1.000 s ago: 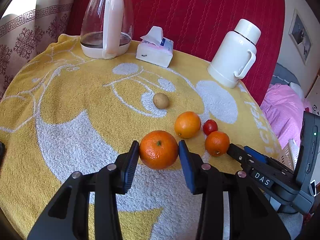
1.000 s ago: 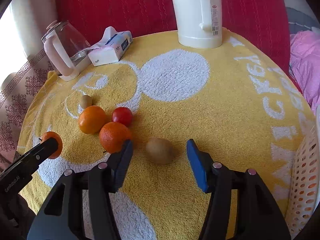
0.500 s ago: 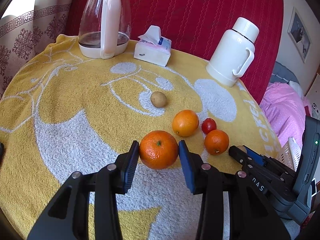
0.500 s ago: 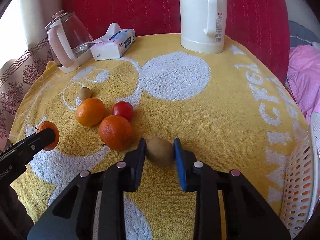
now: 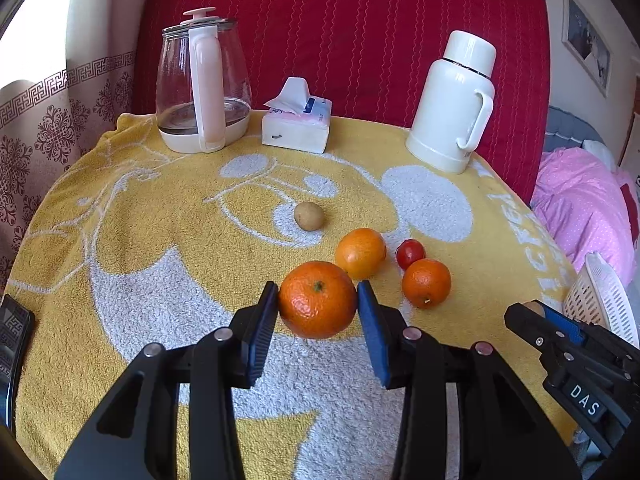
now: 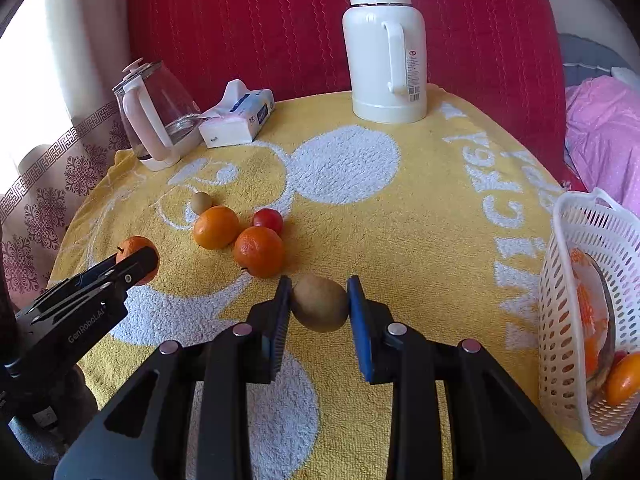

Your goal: Organize fruits

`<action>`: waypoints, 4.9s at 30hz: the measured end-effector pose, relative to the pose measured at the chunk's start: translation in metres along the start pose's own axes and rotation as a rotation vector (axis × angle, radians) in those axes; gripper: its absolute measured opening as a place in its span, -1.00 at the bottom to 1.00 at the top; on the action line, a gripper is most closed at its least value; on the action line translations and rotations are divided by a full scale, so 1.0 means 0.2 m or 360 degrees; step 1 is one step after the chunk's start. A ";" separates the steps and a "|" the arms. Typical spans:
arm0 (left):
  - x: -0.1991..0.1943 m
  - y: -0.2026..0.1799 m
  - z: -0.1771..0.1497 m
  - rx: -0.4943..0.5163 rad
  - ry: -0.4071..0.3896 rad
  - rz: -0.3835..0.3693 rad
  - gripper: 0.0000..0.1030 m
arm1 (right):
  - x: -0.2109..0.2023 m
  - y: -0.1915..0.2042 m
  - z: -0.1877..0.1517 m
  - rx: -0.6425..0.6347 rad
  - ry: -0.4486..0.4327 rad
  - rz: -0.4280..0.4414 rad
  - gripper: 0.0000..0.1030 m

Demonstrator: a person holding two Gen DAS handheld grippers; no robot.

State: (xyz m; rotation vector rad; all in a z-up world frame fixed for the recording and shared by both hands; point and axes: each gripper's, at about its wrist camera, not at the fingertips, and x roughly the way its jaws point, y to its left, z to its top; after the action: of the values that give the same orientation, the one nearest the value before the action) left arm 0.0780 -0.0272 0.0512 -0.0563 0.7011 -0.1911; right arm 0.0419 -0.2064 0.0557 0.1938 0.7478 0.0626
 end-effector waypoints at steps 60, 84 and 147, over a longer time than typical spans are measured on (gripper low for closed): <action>-0.20 -0.71 -0.06 0.0335 0.0106 -0.0543 -0.20 | -0.73 -0.87 -0.23 0.0554 -0.0357 -0.0309 0.06; -0.22 -1.03 -0.20 0.0480 0.0265 -0.0744 -0.01 | -0.77 -1.08 -0.18 0.0652 -0.0484 -0.0209 0.07; -0.22 -1.08 -0.15 0.0509 0.0136 -0.0731 0.41 | -0.76 -1.00 -0.19 0.0603 -0.0464 -0.0200 0.07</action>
State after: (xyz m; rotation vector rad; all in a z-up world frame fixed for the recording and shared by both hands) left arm -0.0081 -0.2298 0.0822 0.0988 0.7282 -0.7472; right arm -0.0969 -0.4166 0.0906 0.5048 0.4738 -0.2246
